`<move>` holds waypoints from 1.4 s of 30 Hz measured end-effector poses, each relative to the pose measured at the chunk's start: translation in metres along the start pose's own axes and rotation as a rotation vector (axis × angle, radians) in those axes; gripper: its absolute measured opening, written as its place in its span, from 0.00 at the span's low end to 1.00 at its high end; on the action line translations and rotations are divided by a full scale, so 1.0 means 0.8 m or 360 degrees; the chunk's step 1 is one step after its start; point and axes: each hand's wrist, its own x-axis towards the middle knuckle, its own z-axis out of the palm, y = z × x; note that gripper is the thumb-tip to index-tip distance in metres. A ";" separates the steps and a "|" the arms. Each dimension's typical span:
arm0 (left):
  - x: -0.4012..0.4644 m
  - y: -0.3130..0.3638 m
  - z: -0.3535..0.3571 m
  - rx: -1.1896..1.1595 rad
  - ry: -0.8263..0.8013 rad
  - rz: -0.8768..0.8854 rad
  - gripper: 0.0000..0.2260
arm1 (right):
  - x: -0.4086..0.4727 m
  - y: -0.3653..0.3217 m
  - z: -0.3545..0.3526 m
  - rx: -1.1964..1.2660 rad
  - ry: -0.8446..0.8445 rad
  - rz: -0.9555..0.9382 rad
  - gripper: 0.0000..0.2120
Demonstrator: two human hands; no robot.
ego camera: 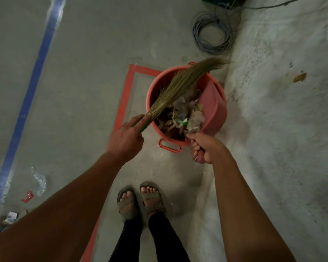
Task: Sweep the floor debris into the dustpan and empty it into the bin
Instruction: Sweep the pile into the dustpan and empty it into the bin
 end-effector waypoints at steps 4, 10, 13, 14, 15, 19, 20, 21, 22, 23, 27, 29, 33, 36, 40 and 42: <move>0.003 -0.011 0.002 -0.0024 -0.0049 -0.0042 0.37 | -0.008 0.004 0.004 -0.0141 0.0210 -0.0163 0.17; 0.003 -0.032 -0.002 -0.0359 -0.0007 -0.0093 0.35 | -0.014 -0.004 0.013 -0.0212 0.0363 -0.0260 0.14; 0.001 -0.044 -0.008 -0.0539 0.0059 -0.0136 0.34 | -0.026 -0.005 0.011 -0.0251 0.0427 -0.0295 0.07; -0.001 -0.050 -0.010 -0.0571 0.0074 -0.0153 0.34 | -0.031 -0.005 0.011 -0.0262 0.0453 -0.0325 0.03; -0.003 -0.055 -0.011 -0.0587 0.0083 -0.0163 0.34 | -0.034 -0.004 0.009 -0.0272 0.0470 -0.0363 0.03; -0.009 -0.074 -0.014 -0.0597 0.0071 -0.0179 0.35 | -0.040 -0.010 0.020 -0.0262 0.0372 -0.0367 0.05; -0.010 -0.077 -0.013 -0.0595 0.0071 -0.0185 0.35 | -0.036 -0.012 0.027 -0.0239 0.0303 -0.0315 0.08; -0.010 -0.080 -0.011 -0.0594 0.0074 -0.0181 0.35 | -0.026 -0.014 0.035 -0.0218 0.0227 -0.0262 0.12; -0.011 -0.083 -0.010 -0.0596 0.0084 -0.0170 0.35 | -0.018 -0.017 0.042 -0.0178 0.0141 -0.0216 0.14; -0.012 -0.085 -0.009 -0.0596 0.0097 -0.0156 0.34 | -0.008 -0.020 0.047 -0.0089 0.0047 -0.0188 0.15; -0.016 -0.094 0.000 -0.0631 0.0139 -0.0202 0.34 | 0.012 -0.032 0.042 0.0578 -0.0322 -0.0073 0.18; -0.017 -0.098 0.006 -0.0647 0.0174 -0.0218 0.33 | 0.011 -0.038 0.037 0.0742 -0.0565 -0.0032 0.17; -0.016 -0.104 0.023 -0.0676 0.0192 -0.0291 0.33 | 0.050 -0.039 0.048 0.0902 -0.0915 0.0154 0.14; -0.009 -0.110 0.041 -0.0705 0.0199 -0.0284 0.33 | 0.105 -0.042 0.067 0.1101 -0.0856 0.0331 0.19; -0.003 -0.116 0.059 -0.0724 0.0207 -0.0263 0.32 | 0.145 -0.060 0.083 0.1217 -0.0777 0.0300 0.23; -0.001 -0.116 0.066 -0.0717 0.0206 -0.0264 0.32 | 0.143 -0.064 0.085 0.1286 -0.0830 0.0252 0.22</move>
